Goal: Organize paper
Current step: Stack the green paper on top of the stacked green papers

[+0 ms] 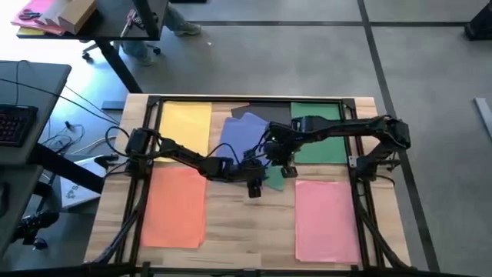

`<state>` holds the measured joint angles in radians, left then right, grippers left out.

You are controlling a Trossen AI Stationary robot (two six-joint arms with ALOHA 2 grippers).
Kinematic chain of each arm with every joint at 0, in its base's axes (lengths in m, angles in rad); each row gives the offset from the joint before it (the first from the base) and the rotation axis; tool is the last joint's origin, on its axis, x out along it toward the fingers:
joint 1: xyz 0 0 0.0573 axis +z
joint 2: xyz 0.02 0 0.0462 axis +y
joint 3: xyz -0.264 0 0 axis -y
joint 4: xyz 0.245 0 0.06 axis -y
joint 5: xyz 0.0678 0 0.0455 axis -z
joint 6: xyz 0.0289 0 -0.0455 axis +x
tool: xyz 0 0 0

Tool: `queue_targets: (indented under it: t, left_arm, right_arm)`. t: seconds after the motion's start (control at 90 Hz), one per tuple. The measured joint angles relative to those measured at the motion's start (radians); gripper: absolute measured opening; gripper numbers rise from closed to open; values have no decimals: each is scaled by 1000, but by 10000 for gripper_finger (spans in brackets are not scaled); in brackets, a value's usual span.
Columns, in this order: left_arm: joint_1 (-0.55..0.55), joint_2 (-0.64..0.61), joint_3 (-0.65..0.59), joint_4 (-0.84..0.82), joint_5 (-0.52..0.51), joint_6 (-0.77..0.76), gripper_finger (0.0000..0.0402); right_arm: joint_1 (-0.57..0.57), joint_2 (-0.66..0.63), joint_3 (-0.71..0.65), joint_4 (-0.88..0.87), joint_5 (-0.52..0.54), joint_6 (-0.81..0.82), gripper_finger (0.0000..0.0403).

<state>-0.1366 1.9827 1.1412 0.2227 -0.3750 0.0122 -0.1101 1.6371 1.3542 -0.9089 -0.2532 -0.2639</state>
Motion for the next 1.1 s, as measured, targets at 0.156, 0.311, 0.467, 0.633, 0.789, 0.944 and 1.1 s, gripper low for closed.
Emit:
queue_targets:
  t: [0.156, 0.311, 0.467, 0.633, 0.789, 0.944, 1.1]
  left_arm:
    - [0, 3, 0, 2, 34, 0, 145]
    - [-1, 35, -1, -20, 32, 0, 145]
    - [0, 77, -2, -28, 30, -6, 145]
    - [-5, 83, -2, -45, 49, -6, 145]
    - [-30, 3, -2, -176, 103, -8, 145]
    - [-69, -108, -2, -409, 175, 4, 145]
    - [-103, -186, -1, -483, 183, 84, 145]
  right_arm:
    - [18, -1, -3, -36, 50, 47, 0]
    - [92, -3, -74, -22, 158, -7, 2]
    - [182, -3, -169, -9, 174, -8, 36]
    - [287, -2, -254, 64, 229, 60, 104]
    - [349, -10, -298, 123, 393, 84, 151]
    - [399, -73, -308, 68, 389, 187, 161]
    - [412, -207, -346, 135, 534, 276, 150]
